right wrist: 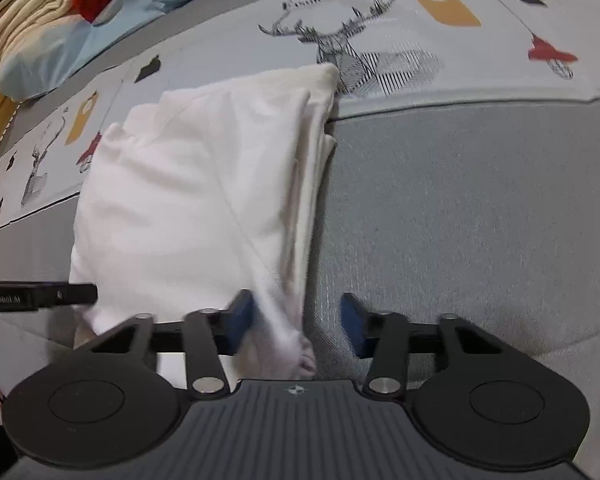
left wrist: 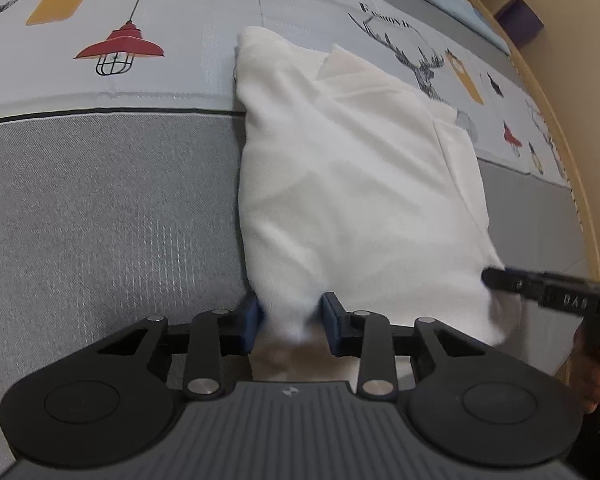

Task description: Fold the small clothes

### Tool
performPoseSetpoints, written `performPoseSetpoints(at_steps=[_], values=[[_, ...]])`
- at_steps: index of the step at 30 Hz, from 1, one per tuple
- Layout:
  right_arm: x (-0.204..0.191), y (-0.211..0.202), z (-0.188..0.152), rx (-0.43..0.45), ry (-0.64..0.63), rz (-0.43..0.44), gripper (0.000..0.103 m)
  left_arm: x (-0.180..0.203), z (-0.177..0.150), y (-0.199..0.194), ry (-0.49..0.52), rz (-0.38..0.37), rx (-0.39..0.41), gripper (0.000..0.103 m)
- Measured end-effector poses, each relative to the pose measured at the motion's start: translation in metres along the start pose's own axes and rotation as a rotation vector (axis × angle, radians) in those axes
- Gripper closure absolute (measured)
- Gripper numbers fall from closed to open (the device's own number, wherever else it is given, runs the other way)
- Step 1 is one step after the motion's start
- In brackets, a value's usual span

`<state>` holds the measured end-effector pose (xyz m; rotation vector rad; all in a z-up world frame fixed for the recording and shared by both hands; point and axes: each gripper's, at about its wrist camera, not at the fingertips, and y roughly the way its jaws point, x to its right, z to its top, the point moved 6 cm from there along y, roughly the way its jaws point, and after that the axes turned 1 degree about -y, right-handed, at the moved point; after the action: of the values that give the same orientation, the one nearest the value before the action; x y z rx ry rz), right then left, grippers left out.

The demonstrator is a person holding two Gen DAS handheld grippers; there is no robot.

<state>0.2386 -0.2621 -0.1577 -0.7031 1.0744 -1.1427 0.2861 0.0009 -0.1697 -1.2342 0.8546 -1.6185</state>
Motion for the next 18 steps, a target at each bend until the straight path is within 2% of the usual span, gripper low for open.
performPoseSetpoints(at_steps=[5, 12, 15, 17, 18], values=[[-0.001, -0.003, -0.001, 0.004, -0.030, -0.011, 0.065, 0.002, -0.010, 0.002, 0.062, 0.049, -0.013, 0.067], [0.004, -0.009, -0.006, -0.015, -0.064, -0.036, 0.063, -0.004, -0.017, -0.001, 0.074, 0.086, -0.026, 0.062], [0.008, -0.005, -0.017, -0.057, -0.120, -0.105, 0.062, -0.006, -0.021, -0.002, 0.090, 0.114, -0.035, 0.055], [0.009, -0.003, -0.026, -0.080, -0.167, -0.147, 0.062, -0.005, -0.028, -0.004, 0.157, 0.166, -0.048, 0.050], [0.009, -0.004, -0.028, -0.078, -0.179, -0.155, 0.062, -0.005, -0.033, -0.005, 0.206, 0.200, -0.053, 0.044]])
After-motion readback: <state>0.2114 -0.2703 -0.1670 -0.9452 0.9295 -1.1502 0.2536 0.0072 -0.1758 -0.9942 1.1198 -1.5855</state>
